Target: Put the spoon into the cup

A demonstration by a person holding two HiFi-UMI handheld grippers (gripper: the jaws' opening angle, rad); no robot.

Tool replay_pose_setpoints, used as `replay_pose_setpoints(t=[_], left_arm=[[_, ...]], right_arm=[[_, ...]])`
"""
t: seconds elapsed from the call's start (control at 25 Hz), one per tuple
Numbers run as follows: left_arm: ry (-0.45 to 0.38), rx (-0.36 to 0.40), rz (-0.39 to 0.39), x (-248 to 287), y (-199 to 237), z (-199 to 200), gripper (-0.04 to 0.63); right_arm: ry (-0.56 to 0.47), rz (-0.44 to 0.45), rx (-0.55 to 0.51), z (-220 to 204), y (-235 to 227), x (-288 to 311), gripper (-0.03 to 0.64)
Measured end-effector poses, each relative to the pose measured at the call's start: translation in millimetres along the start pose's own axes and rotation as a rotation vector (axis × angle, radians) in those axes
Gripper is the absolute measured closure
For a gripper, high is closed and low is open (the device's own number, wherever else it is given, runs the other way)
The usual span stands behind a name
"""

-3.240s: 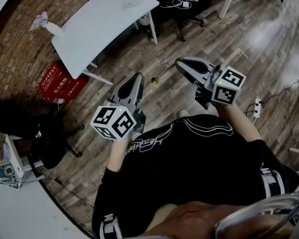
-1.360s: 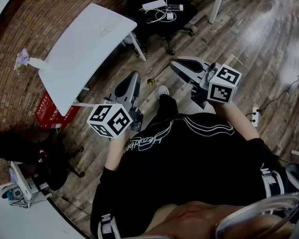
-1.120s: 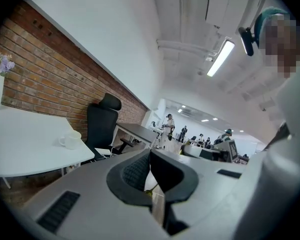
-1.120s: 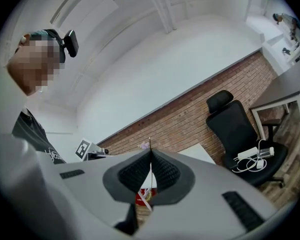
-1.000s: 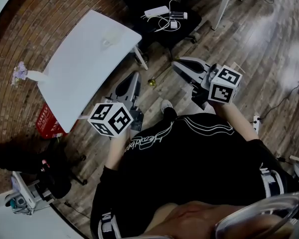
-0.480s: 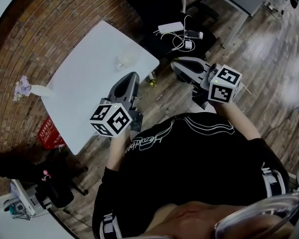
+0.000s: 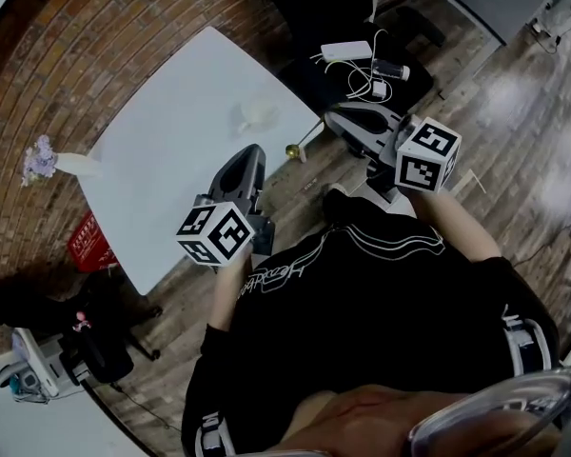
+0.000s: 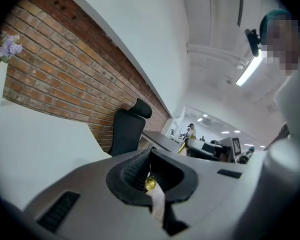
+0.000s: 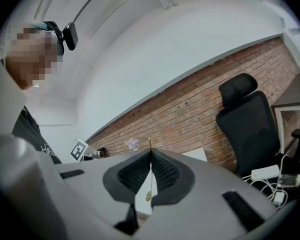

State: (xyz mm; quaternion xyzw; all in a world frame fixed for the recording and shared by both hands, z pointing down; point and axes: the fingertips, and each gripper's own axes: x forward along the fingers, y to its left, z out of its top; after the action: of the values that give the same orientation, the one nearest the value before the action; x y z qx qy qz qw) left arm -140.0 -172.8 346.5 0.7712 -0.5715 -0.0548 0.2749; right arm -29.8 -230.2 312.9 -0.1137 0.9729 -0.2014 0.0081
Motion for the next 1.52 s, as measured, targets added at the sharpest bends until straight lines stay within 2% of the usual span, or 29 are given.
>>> replay_pose_setpoints(t=[0.36, 0.64, 1.12, 1.52], left_arm=[[-0.015, -0.045, 0.099, 10, 49, 10, 0.591], [0.005, -0.072, 0.139, 35, 78, 18, 0.591], [0.024, -0.139, 0.197, 64, 124, 21, 0.591], [0.054, -0.182, 0.250, 73, 151, 7, 0.591]], right_arm=[[0.048, 0.075, 0.030, -5, -29, 57, 0.617], [0.077, 0.070, 0.063, -8, -73, 94, 0.617], [0.149, 0.066, 0.058, -18, -130, 145, 0.617], [0.230, 0.068, 0.063, -61, -155, 171, 0.617]])
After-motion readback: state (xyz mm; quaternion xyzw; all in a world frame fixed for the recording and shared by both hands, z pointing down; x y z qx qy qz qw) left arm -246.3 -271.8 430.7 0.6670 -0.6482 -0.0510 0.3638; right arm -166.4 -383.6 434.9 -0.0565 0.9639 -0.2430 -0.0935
